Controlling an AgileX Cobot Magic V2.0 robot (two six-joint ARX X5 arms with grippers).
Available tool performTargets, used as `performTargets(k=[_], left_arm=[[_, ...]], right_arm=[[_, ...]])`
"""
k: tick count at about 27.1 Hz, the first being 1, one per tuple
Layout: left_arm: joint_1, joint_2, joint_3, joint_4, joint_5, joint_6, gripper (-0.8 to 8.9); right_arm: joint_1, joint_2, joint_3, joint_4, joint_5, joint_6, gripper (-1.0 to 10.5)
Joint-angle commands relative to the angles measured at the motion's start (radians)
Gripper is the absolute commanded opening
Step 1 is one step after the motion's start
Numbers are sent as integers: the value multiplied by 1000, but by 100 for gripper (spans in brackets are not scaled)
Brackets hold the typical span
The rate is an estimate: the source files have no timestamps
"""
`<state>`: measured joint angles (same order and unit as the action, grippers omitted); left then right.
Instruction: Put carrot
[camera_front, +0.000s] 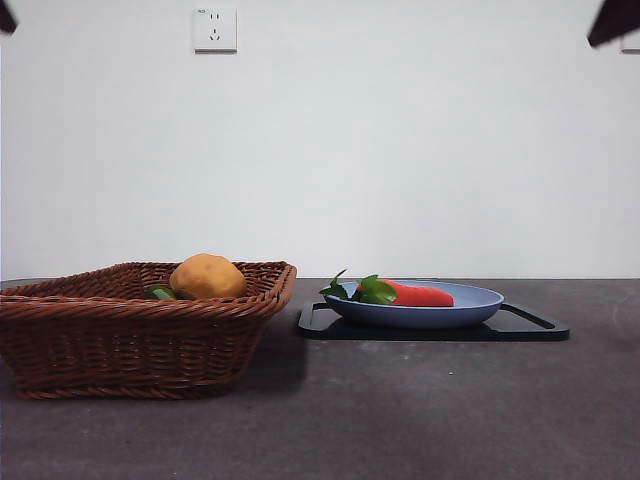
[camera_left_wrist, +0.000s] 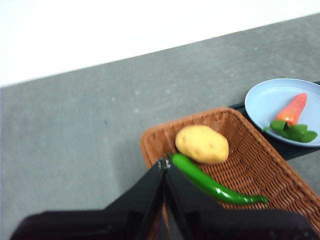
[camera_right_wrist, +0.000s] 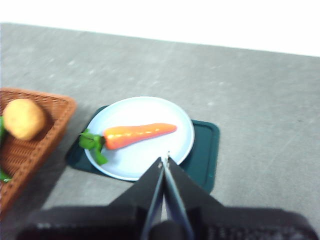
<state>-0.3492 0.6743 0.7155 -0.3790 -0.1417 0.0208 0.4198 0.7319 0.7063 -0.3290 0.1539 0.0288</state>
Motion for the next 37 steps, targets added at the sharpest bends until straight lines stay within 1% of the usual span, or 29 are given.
performTargets(k=[1, 4, 6, 24, 27, 29, 30, 32, 37], left_arm=[[-2, -61, -71, 45, 4, -75, 6], [-2, -122, -122, 72, 5, -77, 6], [-3, -135, -124, 69, 9, -77, 6], [-5, -111, -128, 65, 18, -77, 6], [3, -172, -128, 36, 11, -73, 6], [27, -235, -128, 5, 11, -23, 6], [45, -264, -133, -5, 12, -16, 6], [100, -330, -164, 3, 12, -17, 6], [288, -467, -306, 74, 15, -27, 6]], right_arm=[[8, -55, -101, 109, 8, -4, 3], [8, -95, -177, 189, 8, 0, 3], [6, -95, -183, 191, 11, 8, 3], [5, -88, -183, 192, 10, 7, 3], [5, -88, -183, 192, 10, 7, 3], [5, -89, -183, 192, 10, 8, 4], [5, -88, -183, 192, 10, 7, 4], [5, -88, -183, 192, 10, 7, 4], [5, -88, -183, 192, 10, 7, 4]])
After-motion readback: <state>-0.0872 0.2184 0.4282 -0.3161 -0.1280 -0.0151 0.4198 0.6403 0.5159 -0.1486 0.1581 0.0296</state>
